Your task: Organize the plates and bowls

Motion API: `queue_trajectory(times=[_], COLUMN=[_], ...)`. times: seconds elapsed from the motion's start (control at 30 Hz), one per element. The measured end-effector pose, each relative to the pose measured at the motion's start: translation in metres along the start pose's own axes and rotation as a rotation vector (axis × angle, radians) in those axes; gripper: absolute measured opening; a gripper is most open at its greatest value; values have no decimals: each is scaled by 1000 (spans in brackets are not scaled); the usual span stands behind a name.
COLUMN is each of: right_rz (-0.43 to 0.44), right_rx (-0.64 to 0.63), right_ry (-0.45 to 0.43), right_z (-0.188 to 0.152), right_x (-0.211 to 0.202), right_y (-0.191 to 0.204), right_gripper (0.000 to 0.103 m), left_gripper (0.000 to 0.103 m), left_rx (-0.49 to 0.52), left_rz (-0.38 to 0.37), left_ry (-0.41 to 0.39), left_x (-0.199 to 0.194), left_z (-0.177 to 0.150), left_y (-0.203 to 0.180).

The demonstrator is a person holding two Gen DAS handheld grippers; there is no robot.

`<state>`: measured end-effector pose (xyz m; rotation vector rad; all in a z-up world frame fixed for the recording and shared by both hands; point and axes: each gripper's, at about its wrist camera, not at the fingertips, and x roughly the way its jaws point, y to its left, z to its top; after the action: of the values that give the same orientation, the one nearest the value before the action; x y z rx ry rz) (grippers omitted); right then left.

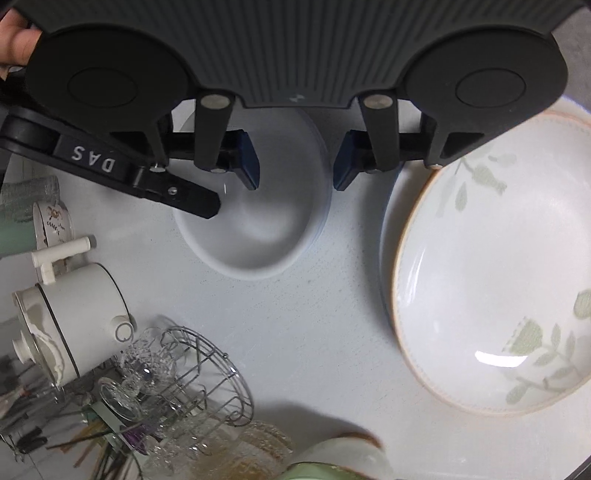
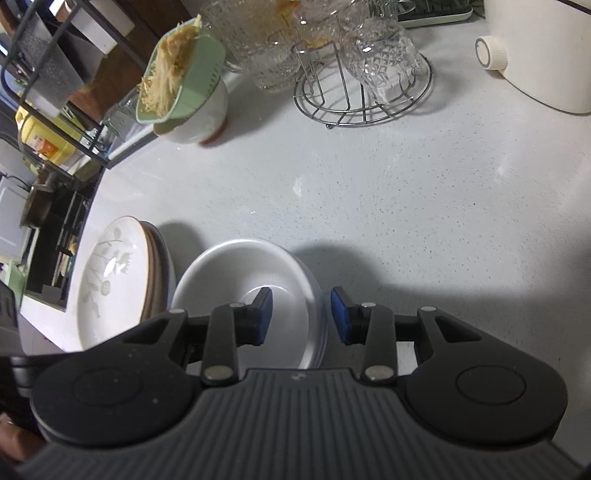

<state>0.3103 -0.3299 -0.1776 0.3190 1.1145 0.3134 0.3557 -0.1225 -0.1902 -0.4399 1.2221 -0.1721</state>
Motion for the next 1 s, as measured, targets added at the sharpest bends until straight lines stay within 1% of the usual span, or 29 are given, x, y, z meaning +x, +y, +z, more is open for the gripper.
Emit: queue_trajectory(times=[0.03, 0.13, 0.2, 0.23, 0.3, 0.37, 0.5, 0.7, 1.0], right_rz=[1, -3, -18, -24, -29, -30, -14, 2, 14], right_rx=[-5, 0, -7, -4, 7, 27, 62, 109, 169], right_ry=[4, 16, 15, 16, 25, 37, 20, -64, -136], right_z=[0, 0, 1, 0, -1, -4, -10, -15, -38], right_x=[2, 7, 8, 8, 10, 11, -2, -42, -81], right_y=[0, -1, -1, -1, -4, -8, -10, -4, 8], right_gripper=[38, 35, 28, 27, 18, 16, 16, 16, 17], left_gripper=[41, 33, 31, 30, 29, 28, 28, 27, 28], left_rx=[11, 19, 29, 33, 34, 31, 78, 91, 151], left_rz=[3, 12, 16, 15, 12, 12, 9, -31, -36], left_ry=[-2, 0, 5, 7, 14, 22, -4, -36, -61], left_x=[1, 6, 6, 6, 8, 8, -8, -36, -74], left_z=[2, 9, 10, 10, 9, 10, 10, 6, -18], left_y=[-1, -2, -1, 0, 1, 1, -8, -17, -27])
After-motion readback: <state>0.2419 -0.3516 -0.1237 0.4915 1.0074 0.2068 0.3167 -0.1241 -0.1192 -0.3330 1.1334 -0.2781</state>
